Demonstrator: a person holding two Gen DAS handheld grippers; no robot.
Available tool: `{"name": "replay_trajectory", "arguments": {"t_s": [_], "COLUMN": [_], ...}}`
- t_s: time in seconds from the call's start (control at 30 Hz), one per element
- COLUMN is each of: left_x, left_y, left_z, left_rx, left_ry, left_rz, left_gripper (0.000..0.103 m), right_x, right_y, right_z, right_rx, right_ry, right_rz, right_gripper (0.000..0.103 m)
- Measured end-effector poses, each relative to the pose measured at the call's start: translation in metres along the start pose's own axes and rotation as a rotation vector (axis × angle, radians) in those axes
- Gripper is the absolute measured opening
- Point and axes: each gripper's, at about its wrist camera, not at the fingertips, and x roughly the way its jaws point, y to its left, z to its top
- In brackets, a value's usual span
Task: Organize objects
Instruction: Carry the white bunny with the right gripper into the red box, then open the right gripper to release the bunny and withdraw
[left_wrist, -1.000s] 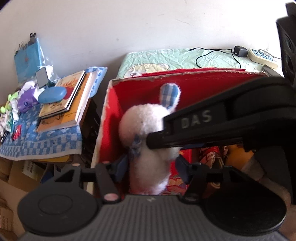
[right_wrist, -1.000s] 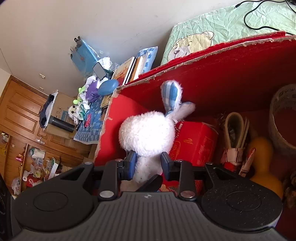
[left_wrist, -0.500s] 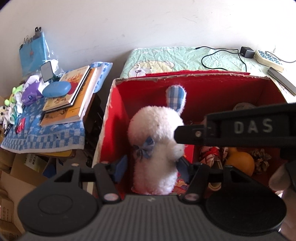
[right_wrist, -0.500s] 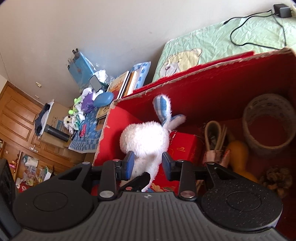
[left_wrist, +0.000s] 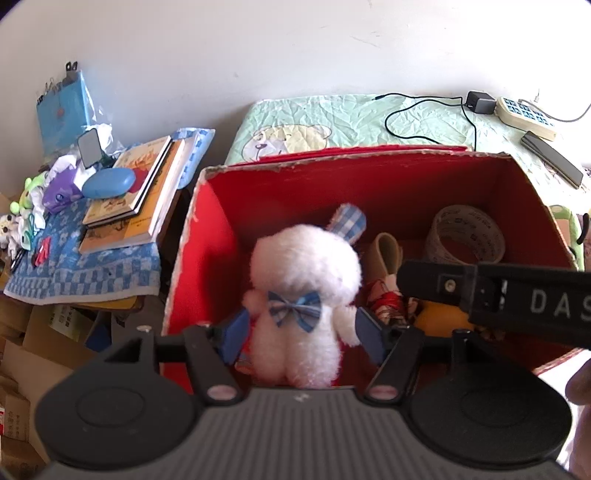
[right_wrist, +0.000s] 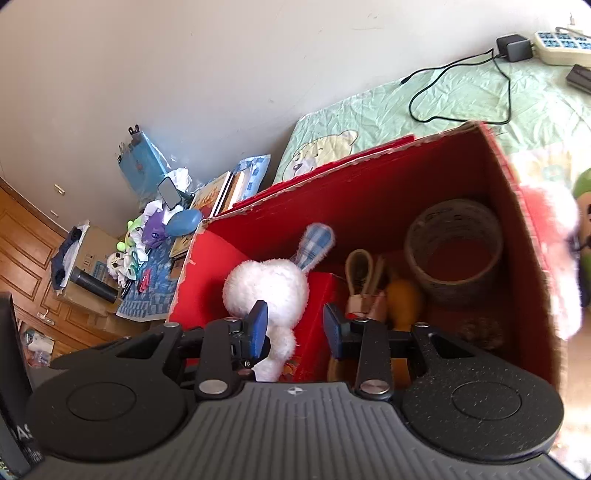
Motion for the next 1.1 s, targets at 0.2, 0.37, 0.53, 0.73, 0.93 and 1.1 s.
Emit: {"name": "replay_trajectory", "arguments": {"t_s": [0.2, 0.37, 0.53, 0.73, 0.93, 1.1], "left_x": [-0.013, -0.026, -0.037, -0.047, -0.056, -0.061], "left_y": [-0.015, -0.031, -0.055, -0.093, -0.136, -0.173], "left_z": [-0.001, -0.002, -0.003, -0.003, -0.001, 0.0], "left_rx": [-0.021, -0.045, -0.039, -0.011, 0.029, 0.066], "left_ry": [0.003, -0.008, -0.014, -0.025, -0.042, -0.048], "left_rz": [0.027, 0.044, 0.036, 0.006, -0.027, -0.058], "left_gripper": [0.072, 0.074, 0.074, 0.078, 0.079, 0.08], "right_x": [-0.017, -0.035, -0.058, -0.09, -0.12, -0.141], "right_y": [-0.01, -0.016, -0.025, -0.045, -0.068, -0.091], "right_z": [-0.001, 0.0, -0.001, -0.002, -0.002, -0.003], "right_rx": [-0.007, -0.021, -0.058, -0.066, -0.075, -0.067], "right_ry": [-0.006, -0.012, -0.032, -0.066, -0.103, -0.119], "right_rz": [0.013, 0.027, 0.005, -0.03, -0.075, -0.106], "right_gripper": [0.036, 0.036, 0.037, 0.039, 0.043, 0.043]}}
